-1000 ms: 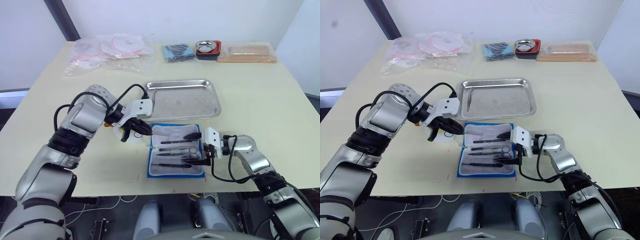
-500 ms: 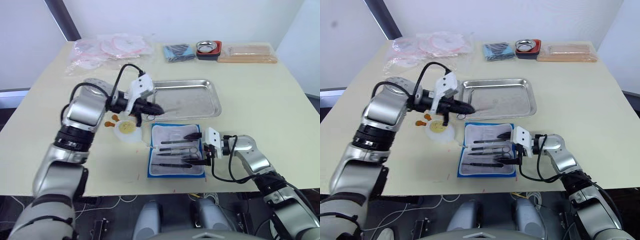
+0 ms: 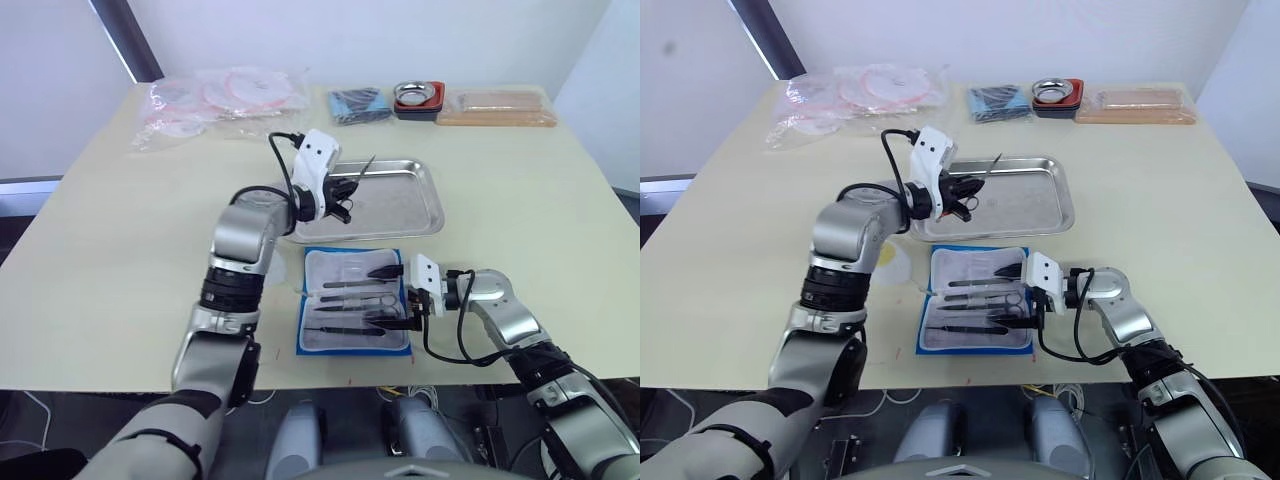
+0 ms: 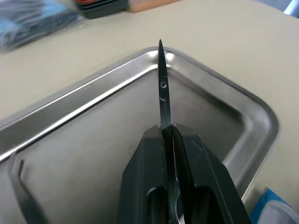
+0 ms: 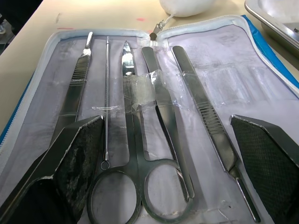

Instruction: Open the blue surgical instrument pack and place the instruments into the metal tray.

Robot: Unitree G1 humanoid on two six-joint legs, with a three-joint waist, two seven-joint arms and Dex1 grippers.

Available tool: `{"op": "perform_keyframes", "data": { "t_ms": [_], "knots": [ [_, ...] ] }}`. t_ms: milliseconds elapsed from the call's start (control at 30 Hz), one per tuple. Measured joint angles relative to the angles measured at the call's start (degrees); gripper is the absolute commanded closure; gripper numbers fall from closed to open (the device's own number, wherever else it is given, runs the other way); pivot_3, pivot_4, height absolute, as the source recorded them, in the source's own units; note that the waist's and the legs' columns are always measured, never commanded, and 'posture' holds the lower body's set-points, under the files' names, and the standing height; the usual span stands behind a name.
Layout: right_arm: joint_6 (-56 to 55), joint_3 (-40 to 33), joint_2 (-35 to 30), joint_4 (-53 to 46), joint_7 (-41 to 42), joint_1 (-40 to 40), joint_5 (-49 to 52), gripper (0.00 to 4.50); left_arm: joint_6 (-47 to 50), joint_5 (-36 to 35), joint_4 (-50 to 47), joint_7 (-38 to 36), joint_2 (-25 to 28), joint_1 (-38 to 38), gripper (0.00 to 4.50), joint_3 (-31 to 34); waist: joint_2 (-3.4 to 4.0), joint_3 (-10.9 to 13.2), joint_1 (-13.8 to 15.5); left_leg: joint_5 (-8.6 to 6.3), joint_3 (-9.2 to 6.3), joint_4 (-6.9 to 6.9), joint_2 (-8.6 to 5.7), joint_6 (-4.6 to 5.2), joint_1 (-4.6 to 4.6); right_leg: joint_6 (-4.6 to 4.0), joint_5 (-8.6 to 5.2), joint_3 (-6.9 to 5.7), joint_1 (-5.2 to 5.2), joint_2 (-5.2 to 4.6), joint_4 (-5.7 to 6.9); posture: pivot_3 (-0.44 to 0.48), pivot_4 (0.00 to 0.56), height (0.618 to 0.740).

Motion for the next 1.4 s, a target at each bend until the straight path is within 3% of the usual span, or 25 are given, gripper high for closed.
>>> {"op": "perform_keyframes", "data": {
  "t_ms": [133,400,833,1200,1333,1400],
  "knots": [
    [0.00,-0.08,-0.08,-0.06,-0.03,0.15,0.00,0.00,-1.35,1.56,1.49,10.97,-5.35,1.24,4.39,3.05,-0.01,-0.01,0.08,0.00,-0.03,0.00,-0.05,0.00,0.02,0.00,0.00,-0.01,0.02,-0.07,0.00,0.000,0.150,0.740],
    [-0.01,-0.08,-0.14,-0.23,-0.09,0.24,0.00,0.00,-2.64,2.16,5.68,21.02,-8.94,1.44,4.39,4.93,-0.01,-0.01,0.05,0.00,-0.02,-0.01,-0.09,-0.01,0.01,0.01,0.00,-0.03,0.02,-0.10,-0.01,0.000,0.150,0.740],
    [-0.01,-0.08,-0.13,-0.23,-0.12,0.27,0.00,0.00,-4.84,2.65,11.73,30.41,-11.61,1.48,4.39,7.16,-0.01,-0.01,0.05,0.00,-0.01,-0.02,-0.09,-0.02,0.01,0.01,0.01,-0.05,0.03,-0.11,-0.01,0.000,0.150,0.740],
    [-0.01,-0.09,-0.14,-0.44,-0.39,0.45,0.00,0.00,-4.96,1.60,13.34,33.80,-12.48,1.49,4.39,9.90,-0.01,-0.01,0.05,0.00,-0.01,-0.02,-0.10,-0.03,0.01,0.01,0.01,-0.06,0.03,-0.11,-0.02,0.000,0.150,0.740],
    [-0.01,-0.09,-0.14,-0.46,-0.43,0.46,0.00,0.00,-4.89,0.99,13.34,33.72,-12.50,1.50,2.88,10.09,-0.01,-0.01,0.05,0.00,0.00,-0.02,-0.10,-0.04,0.01,0.01,0.01,-0.06,0.03,-0.11,-0.02,0.000,0.150,0.740],
    [-0.01,-0.09,-0.14,-0.47,-0.43,0.47,0.00,0.00,-4.89,0.82,13.34,33.77,-12.52,1.50,1.91,10.08,-0.01,-0.01,0.05,0.01,0.00,-0.02,-0.10,-0.04,0.01,0.01,0.01,-0.06,0.03,-0.11,-0.02,0.000,0.150,0.740]
  ]
}}
